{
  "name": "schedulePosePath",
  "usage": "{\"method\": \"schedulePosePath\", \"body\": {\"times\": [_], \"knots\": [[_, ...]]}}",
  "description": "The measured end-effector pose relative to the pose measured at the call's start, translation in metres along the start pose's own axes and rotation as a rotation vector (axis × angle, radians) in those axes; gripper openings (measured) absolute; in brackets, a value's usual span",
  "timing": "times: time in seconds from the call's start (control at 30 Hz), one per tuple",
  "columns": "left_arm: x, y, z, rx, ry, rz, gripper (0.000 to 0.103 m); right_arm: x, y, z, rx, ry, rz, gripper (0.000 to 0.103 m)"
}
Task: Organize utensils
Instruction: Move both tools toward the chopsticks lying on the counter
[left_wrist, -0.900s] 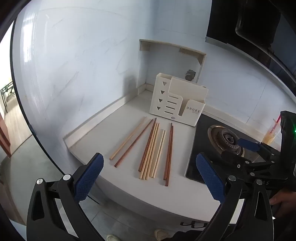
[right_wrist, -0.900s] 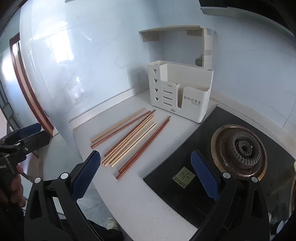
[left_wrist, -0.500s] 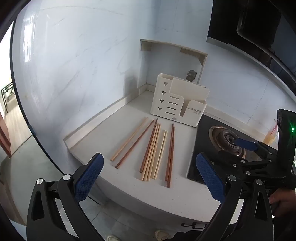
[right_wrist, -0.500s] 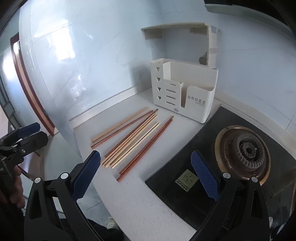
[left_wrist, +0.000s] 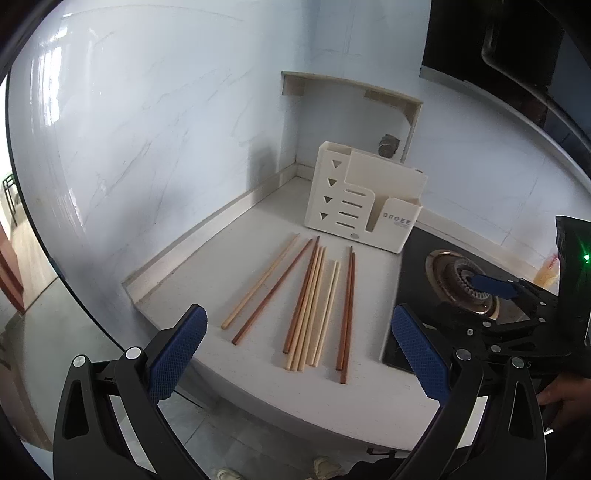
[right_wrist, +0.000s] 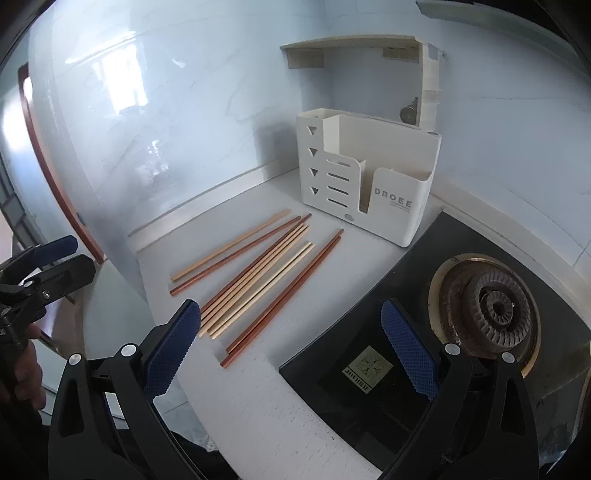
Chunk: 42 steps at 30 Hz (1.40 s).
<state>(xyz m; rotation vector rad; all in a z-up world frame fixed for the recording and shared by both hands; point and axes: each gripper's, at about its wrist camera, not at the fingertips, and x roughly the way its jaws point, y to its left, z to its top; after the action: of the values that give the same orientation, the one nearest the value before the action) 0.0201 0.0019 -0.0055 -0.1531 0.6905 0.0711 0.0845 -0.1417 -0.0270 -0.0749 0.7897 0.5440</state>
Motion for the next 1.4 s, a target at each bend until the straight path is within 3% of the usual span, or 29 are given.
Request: {"method": "schedulePosePath", "body": {"times": [0.3,1.4], "knots": [[0.014,-0.003,0.007,0.022,0.03,-0.014,0.098,0.008,-0.002,0.003,0.0,0.033,-0.008,0.099],[0.001,0.016,-0.006,-0.126,0.061,0.062,0.098,0.013,-0.007,0.005,0.007,0.088,0.024,0.099]]}}
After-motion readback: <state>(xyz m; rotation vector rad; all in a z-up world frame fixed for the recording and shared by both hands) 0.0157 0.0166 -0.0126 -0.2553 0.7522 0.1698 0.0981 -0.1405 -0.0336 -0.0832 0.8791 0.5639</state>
